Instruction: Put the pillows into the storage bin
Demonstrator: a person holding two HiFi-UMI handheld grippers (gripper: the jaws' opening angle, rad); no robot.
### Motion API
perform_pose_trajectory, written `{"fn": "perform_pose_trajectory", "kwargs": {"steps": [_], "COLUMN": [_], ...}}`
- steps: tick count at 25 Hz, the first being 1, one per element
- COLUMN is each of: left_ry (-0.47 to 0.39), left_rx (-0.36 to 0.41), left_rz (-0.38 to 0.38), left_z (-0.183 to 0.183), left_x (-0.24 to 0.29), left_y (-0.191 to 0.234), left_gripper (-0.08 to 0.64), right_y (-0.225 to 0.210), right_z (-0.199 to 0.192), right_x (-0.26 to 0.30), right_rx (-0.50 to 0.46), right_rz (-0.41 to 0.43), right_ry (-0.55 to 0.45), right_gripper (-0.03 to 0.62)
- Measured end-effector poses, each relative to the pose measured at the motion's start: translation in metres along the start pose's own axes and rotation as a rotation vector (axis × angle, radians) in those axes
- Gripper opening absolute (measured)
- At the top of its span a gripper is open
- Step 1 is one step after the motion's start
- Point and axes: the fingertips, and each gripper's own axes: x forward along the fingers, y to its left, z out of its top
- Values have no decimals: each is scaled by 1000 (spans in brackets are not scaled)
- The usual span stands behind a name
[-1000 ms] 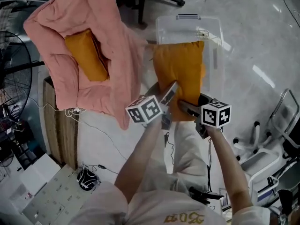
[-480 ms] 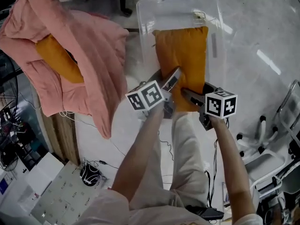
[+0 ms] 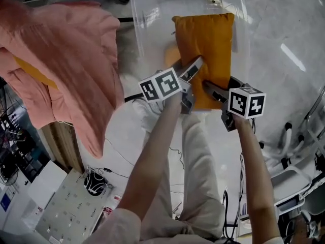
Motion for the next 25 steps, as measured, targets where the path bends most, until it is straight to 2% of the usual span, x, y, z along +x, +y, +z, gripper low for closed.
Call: {"fn": "perform_pose_trajectory", "kwargs": {"steps": [7,12,16,18,19,21,22,25], "left_ry": [14,54,71,155,213,307,330,346], "left_rx": [-58,-51,19,78,119,200,219,213], "left_rz": [-10,-23,27,35,44,64,69,82], "left_z": [-20,-35,-42,-60,-73,-95,-101,-105], "left_x": [41,56,68,77,81,86,86,84], "left_y": [36,52,61,59,58,56,55,57], "left_gripper": [400,394,379,393,397,395,397,408], "right_y": [-44,-66,-81,-90,-94,-96,-97,-96], "right_z": [-7,-20,-14,-12,-12,-19,-24,-36], "right_x": [21,26,32,33,33,34,34,33], "right_rx": [-17,18,-4,-87,-124,-160,-167,-152], "right_rz": [-109,-124,-180,-254,-282,-309,-315,-317], "right_ry": [13,1,6,29,43,74,89,106], "right_gripper": [420,430,431,431,374,383,389,391]}}
